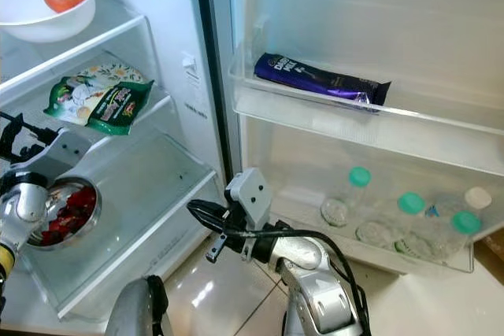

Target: Restocking fridge

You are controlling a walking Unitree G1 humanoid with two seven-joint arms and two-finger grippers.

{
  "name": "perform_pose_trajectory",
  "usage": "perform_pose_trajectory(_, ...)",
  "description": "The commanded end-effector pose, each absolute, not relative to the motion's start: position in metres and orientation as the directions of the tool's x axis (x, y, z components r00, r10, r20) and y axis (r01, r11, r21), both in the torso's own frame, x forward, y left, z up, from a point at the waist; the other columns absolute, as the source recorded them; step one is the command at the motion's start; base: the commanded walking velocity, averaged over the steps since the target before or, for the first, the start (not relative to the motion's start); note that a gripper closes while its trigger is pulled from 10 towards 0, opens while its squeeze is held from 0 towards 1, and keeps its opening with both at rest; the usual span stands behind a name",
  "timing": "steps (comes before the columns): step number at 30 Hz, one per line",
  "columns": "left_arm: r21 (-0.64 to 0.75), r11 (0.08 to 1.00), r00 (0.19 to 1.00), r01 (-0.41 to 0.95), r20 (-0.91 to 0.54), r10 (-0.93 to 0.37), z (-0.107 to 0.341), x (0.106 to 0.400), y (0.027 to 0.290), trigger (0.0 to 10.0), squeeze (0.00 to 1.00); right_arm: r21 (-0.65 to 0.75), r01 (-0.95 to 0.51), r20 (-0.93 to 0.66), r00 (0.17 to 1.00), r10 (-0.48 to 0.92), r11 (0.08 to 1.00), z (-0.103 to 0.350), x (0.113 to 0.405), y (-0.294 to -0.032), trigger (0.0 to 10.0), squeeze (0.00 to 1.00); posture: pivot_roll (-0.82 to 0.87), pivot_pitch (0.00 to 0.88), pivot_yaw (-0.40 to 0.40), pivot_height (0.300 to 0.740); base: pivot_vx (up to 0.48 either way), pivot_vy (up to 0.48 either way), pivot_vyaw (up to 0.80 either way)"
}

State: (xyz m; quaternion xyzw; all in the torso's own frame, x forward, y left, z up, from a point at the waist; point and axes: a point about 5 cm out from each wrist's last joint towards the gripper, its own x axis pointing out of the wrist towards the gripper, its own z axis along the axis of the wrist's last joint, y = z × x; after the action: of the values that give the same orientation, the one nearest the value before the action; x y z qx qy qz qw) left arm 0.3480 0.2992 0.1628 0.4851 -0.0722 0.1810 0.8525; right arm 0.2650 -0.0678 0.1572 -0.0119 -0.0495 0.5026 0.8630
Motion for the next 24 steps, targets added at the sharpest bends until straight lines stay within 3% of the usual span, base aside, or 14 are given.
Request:
perform_pose_trajectory(1,0.795,0.484,0.929,-0.366,0.282,0.239,0.154,0.345,0.296,10.0,0.0,-0.066,-0.871,0.082,0.482,0.873,0.487,0.156,0.265,-0.067,10.0,0.0,-0.14,0.18,0.099,0.495,0.0,0.0,0.0)
perform_pose_trajectory(5,0.784,0.502,0.931,-0.366,0.297,0.214,0.155,0.345,0.29,10.0,0.0,-0.068,-0.871,0.086,0.48,0.873,0.486,0.156,0.267,-0.067,10.0,0.0,-0.13,0.17,0.105,0.495,0.0,0.0,0.0)
perform_pose_trajectory(8,0.77,0.535,0.935,-0.347,0.326,0.136,0.151,0.345,0.267,10.0,0.0,-0.072,-0.874,0.086,0.475,0.876,0.481,0.155,0.27,-0.066,10.0,0.0,-0.14,0.155,0.108,0.495,0.0,0.0,0.0)
perform_pose_trajectory(13,0.757,0.561,0.936,-0.335,0.335,0.106,0.146,0.341,0.252,10.0,0.0,-0.082,-0.873,0.084,0.475,0.876,0.481,0.155,0.273,-0.067,10.0,0.0,-0.14,0.141,0.107,0.495,0.0,0.0,0.0)
perform_pose_trajectory(24,0.739,0.636,0.964,-0.22,0.265,0.025,0.114,0.322,0.214,10.0,0.0,-0.104,-0.874,0.032,0.475,0.88,0.475,0.141,0.278,-0.068,10.0,0.0,-0.14,0.092,0.102,0.495,0.0,0.0,0.0)
